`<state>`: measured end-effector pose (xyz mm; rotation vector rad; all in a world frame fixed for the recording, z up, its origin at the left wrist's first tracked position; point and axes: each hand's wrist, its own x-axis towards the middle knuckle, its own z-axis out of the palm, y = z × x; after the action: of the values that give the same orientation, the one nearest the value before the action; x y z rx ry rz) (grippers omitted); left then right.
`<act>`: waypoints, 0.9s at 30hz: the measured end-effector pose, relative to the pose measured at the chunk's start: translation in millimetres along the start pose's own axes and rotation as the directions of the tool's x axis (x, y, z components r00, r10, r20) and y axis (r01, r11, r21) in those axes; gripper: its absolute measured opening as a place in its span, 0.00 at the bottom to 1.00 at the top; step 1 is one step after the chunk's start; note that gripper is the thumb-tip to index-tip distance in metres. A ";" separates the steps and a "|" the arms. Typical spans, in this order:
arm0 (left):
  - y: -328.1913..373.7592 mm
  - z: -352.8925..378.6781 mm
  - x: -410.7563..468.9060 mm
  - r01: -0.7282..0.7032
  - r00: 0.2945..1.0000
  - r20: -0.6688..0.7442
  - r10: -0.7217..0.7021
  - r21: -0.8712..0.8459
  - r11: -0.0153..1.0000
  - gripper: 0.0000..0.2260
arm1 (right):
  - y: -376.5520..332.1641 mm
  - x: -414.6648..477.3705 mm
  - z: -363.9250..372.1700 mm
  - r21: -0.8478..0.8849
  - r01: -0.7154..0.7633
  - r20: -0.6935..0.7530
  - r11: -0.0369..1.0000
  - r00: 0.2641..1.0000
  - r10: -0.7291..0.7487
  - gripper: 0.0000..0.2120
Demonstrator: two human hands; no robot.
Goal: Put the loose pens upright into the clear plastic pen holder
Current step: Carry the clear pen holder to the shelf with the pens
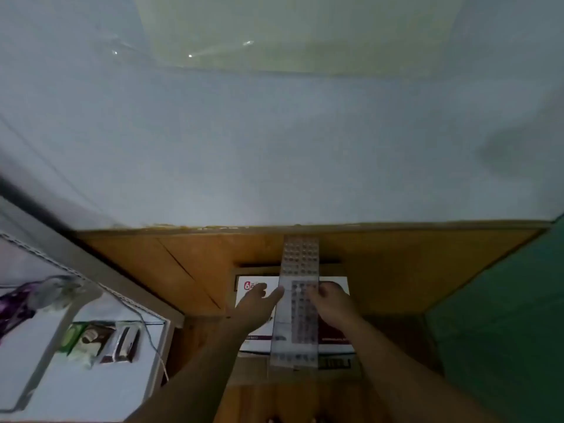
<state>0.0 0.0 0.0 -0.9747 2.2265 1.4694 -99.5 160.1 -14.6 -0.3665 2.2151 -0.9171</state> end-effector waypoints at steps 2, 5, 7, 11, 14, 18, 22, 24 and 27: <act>-5.2 3.8 5.5 0.054 0.998 0.028 -0.052 -0.105 0.993 0.32 | 2.3 2.2 8.1 0.055 -0.064 0.000 0.996 0.998 0.064 0.21; -11.6 11.9 6.4 0.083 0.994 0.091 -0.067 -0.191 0.978 0.30 | 9.5 -1.9 22.1 0.200 -0.117 0.013 0.973 0.993 0.117 0.21; -13.8 17.9 4.1 0.075 0.991 0.129 -0.045 -0.237 0.969 0.25 | 13.4 -3.7 28.9 0.265 -0.108 -0.027 0.958 0.992 0.119 0.20; -19.8 25.6 -2.8 -0.033 0.990 0.116 0.082 -0.376 0.926 0.15 | 16.9 -9.3 37.9 0.372 -0.072 -0.084 0.925 0.990 0.111 0.17; -26.9 28.0 -8.2 -0.076 0.985 0.108 0.137 -0.440 0.895 0.12 | 16.3 -16.0 41.9 0.420 -0.055 -0.108 0.906 0.988 0.110 0.15; -38.5 29.2 -19.9 -0.069 0.985 0.098 0.139 -0.519 0.852 0.14 | 11.3 -27.4 52.1 0.493 -0.004 -0.120 0.870 0.990 0.072 0.15; -52.8 33.4 -32.4 -0.108 0.986 0.029 0.163 -0.632 0.767 0.14 | 4.2 -40.9 65.6 0.502 0.018 -0.127 0.865 0.990 0.054 0.22; -58.0 31.2 -40.2 -0.130 0.985 -0.004 0.173 -0.677 0.724 0.14 | -0.3 -47.6 70.6 0.497 0.034 -0.141 0.867 0.989 0.042 0.25; -64.6 24.2 -50.9 -0.133 0.985 -0.022 0.169 -0.720 0.681 0.14 | -11.9 -59.5 75.8 0.479 0.070 -0.159 0.875 0.987 0.008 0.26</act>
<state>78.0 24.7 -25.5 -0.9349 1.7015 2.5190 -4.0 142.5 -14.6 -0.0928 2.0229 -1.5173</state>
